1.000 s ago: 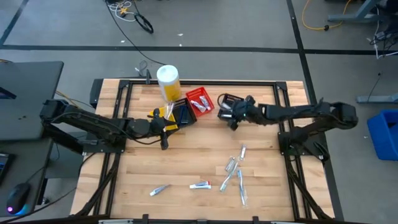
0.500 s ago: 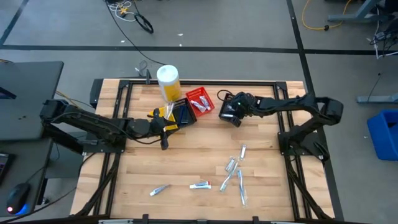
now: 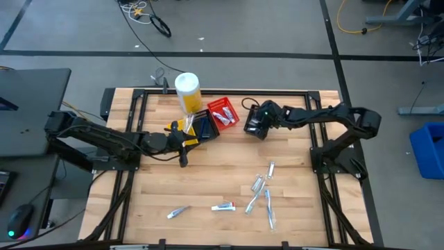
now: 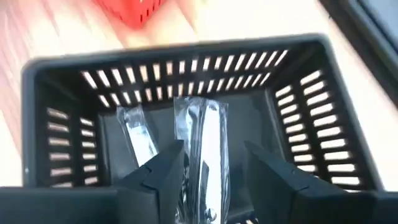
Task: Pick & Place Travel size toiletries
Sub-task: Put the green toothbrush into the yellow bin
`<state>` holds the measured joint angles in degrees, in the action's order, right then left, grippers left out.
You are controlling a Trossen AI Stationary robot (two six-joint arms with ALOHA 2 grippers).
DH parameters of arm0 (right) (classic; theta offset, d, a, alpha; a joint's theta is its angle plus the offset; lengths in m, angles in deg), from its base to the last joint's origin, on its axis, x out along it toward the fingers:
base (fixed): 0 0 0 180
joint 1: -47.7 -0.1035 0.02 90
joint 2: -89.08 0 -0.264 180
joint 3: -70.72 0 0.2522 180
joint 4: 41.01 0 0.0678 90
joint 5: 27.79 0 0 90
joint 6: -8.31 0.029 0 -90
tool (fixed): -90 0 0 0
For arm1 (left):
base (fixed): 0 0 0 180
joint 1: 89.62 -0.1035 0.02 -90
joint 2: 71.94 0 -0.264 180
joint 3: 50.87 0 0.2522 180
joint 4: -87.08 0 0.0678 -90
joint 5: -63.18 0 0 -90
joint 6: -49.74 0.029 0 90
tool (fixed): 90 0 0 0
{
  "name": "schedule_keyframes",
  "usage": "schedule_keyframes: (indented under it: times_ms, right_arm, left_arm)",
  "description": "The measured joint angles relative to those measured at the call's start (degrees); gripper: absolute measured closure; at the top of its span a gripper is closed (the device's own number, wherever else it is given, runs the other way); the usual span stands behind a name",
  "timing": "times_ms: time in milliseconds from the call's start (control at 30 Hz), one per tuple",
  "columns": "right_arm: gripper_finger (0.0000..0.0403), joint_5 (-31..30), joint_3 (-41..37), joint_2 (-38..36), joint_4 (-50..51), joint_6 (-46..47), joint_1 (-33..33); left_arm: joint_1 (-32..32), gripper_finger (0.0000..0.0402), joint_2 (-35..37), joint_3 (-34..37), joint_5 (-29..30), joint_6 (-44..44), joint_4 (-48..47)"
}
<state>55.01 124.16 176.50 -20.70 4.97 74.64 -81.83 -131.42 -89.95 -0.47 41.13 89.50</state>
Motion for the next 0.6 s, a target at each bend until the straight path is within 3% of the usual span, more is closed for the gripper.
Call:
schedule_keyframes:
  times_ms: [600]
  right_arm:
    - [0.0214,1.73,2.3,-9.78,3.67,2.92,-14.26]
  left_arm:
    - [1.12,0.0264,-0.93,0.02,-3.93,-9.87,3.07]
